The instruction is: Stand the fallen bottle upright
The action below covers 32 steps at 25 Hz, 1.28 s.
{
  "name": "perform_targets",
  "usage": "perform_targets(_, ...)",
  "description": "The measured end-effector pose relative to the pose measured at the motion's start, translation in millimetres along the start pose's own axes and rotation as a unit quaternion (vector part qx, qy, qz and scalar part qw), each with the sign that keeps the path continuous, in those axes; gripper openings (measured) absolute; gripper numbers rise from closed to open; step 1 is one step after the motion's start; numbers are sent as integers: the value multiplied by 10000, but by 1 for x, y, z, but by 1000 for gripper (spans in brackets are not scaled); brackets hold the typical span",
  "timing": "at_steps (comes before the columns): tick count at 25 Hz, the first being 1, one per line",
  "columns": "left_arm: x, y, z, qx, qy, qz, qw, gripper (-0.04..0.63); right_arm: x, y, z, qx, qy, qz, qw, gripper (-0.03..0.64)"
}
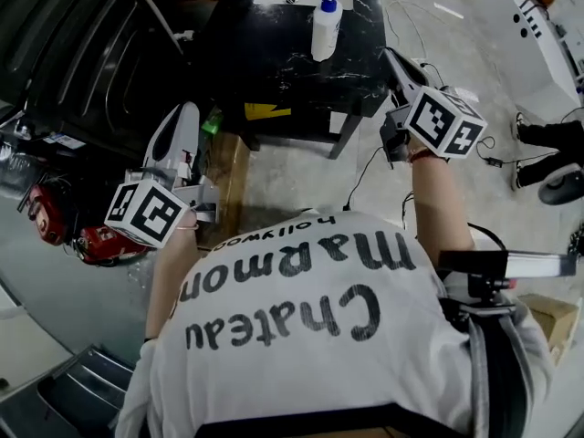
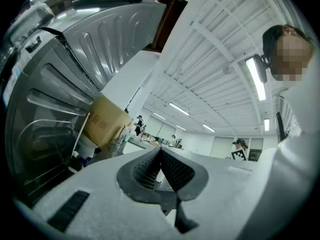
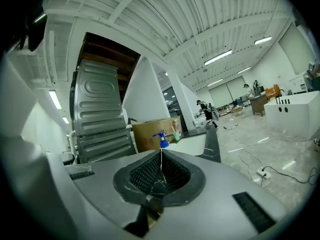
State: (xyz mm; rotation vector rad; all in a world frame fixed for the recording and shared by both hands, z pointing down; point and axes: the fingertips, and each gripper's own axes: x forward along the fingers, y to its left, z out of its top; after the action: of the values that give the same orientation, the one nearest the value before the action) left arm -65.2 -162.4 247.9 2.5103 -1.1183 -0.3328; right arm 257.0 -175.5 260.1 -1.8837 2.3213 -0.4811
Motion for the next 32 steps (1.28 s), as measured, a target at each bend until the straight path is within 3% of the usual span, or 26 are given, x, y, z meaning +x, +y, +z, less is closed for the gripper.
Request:
perform_targets(4,14,-8,-16,304,322,-247,9987,15,-23,-5,-8,-143,-20,-341,9993,14)
perform_targets(8,24,-17,-33,226,439,-334,9982,15,-44,-17,-20,-271,4,-633,9976,14)
perform_targets(14,27,-41,-59,317,591,-313,9973,15,-66,-58,-16,250,-266,-1016,9942,14)
perform_targets(19,32,-59,-71,345,541,-46,9979,15,-72,-83,-1,278,-278,-817,9959,14)
perform_targets(25,39,-93,-98,171,366,380,9985,15,-76,-105,-3,-255,262,-328,9988,12)
perform_targets(32,37,-131,-136,-62,314,810,9962,15,-90,-141,-18,-317,669,68,9972,12)
